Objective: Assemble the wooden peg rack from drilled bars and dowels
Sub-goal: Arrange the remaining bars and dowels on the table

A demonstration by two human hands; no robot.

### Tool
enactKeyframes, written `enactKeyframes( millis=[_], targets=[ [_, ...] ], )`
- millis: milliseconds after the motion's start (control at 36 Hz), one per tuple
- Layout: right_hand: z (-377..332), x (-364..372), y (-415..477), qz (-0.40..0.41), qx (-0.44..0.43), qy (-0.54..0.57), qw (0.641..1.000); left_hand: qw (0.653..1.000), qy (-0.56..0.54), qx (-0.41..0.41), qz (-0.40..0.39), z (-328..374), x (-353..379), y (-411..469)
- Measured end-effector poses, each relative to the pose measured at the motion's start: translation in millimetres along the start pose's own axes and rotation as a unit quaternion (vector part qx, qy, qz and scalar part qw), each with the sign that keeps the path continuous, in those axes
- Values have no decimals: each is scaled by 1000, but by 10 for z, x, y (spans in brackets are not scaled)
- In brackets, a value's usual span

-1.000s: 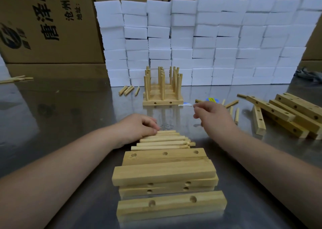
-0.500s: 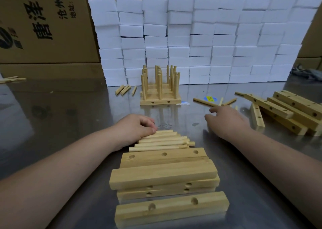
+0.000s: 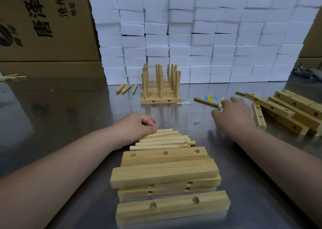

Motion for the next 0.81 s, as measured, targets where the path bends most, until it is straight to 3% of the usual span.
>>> enactKeyframes(
  millis=[111, 167, 222, 306, 417, 583, 806],
  targets=[
    [-285, -118, -272, 41, -145, 194, 969, 1000, 0, 6, 12, -10, -6, -7],
    [-462, -212, -429, -12, -203, 267, 942, 1000, 4, 2, 27, -12, -9, -13],
    [-640, -315, -602, -119, -270, 306, 905, 999, 7, 0, 45, -9, -9, -23],
    [-823, -400, -830, -239, -357, 240, 870, 998, 0, 7, 65, 11, -17, -44],
    [-912, -401, -1001, -308, -408, 137, 848, 997, -4, 9, 72, 43, -20, -61],
    [-984, -432, -1172, -337, -465, 69, 816, 996, 4, 3, 85, 31, -16, -46],
    [-1003, -428, -1191, -287, -493, 52, 820, 997, -9, 12, 73, 44, -10, -59]
  ],
)
Point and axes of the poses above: each hand's wrist, its own y-axis towards the middle knuckle, its own x-axis out of the palm, z = x × y, the point moved 3 cm from there along y, towards the middle knuckle, and after that the axes turned 1 degree about -z, right-handed, at the moved point
